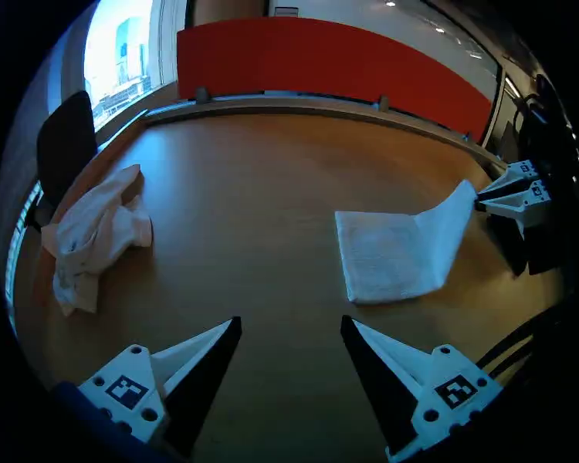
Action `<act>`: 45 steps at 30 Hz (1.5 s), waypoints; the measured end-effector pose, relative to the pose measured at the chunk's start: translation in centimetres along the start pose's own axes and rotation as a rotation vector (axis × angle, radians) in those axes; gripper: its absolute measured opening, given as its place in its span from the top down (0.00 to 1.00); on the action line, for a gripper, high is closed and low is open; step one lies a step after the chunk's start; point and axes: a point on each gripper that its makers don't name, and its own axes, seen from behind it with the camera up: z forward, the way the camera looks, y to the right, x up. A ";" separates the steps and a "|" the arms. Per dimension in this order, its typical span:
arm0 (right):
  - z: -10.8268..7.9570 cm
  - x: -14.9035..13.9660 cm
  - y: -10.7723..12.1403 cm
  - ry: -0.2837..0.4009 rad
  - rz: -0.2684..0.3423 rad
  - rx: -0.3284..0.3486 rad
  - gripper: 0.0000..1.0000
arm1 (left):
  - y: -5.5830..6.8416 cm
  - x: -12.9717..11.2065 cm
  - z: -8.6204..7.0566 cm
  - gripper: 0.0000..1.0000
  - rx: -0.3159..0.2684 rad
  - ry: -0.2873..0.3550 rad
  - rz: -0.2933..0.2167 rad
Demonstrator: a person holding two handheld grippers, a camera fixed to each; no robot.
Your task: Fold towel
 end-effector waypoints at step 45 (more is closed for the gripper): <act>11.0 1.3 -9.4 -0.123 -0.034 0.206 0.77 | -2.9 -2.0 -3.4 0.04 0.010 0.038 -0.138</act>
